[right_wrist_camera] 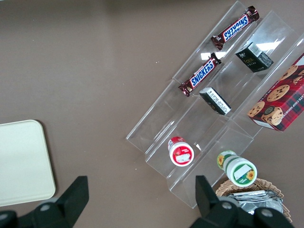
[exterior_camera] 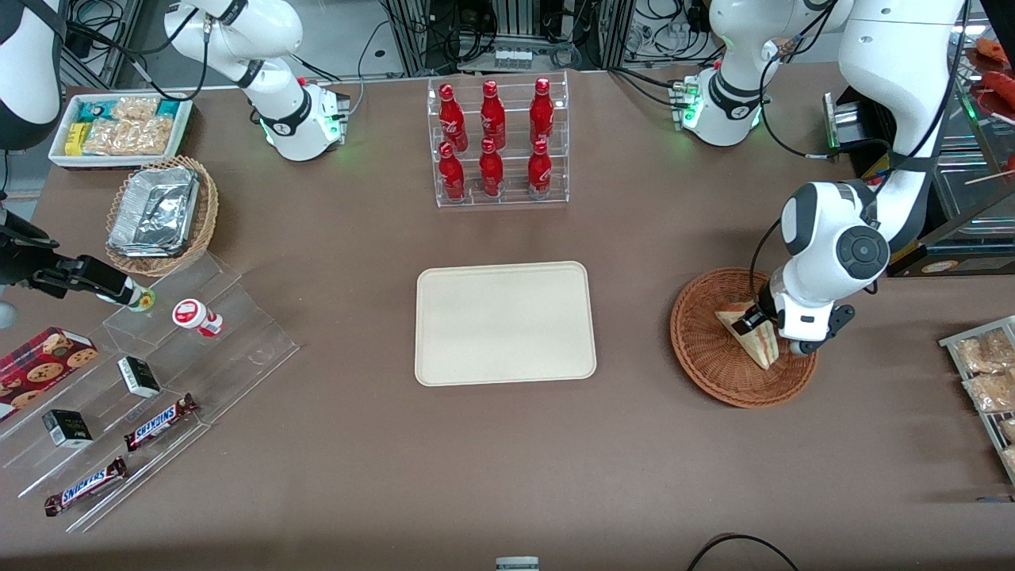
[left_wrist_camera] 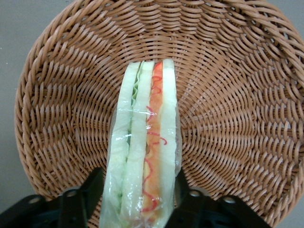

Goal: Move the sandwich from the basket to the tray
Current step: 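Lift the sandwich and carry it with the left gripper over the cream tray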

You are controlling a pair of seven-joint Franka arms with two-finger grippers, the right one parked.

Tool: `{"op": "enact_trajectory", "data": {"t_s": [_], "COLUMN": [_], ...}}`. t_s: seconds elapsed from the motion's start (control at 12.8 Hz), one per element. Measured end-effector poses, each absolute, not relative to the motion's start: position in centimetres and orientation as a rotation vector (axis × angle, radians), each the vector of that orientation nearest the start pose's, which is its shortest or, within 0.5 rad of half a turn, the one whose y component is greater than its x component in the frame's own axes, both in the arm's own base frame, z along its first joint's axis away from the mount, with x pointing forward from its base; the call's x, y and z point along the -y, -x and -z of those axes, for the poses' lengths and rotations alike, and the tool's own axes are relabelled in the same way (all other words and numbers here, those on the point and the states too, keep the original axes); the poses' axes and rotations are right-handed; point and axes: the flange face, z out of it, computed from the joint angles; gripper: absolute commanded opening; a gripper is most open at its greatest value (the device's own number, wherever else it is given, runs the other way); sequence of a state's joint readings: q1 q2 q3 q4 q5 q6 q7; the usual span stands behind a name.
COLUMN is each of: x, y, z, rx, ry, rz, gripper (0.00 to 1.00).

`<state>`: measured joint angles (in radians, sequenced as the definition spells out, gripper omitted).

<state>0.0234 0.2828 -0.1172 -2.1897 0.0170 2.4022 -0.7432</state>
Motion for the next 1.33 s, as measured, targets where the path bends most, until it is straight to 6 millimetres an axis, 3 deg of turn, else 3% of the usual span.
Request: {"op": "enact_trajectory", "data": {"t_s": [0.39, 0.78, 1.02, 1.33], "x": [5.2, 7.7, 11.7, 19.3], "y": [-55.0, -56.9, -57.4, -55.7], "z": [-26.0, -32.0, -35.2, -35.2], "rx": [0.968, 0.852, 0.696, 0.489], "ry": [2.968, 2.971, 3.016, 3.074], "rz": [-0.125, -0.203, -0.225, -0.248], "gripper": [0.00, 0.00, 0.00, 0.00]}}
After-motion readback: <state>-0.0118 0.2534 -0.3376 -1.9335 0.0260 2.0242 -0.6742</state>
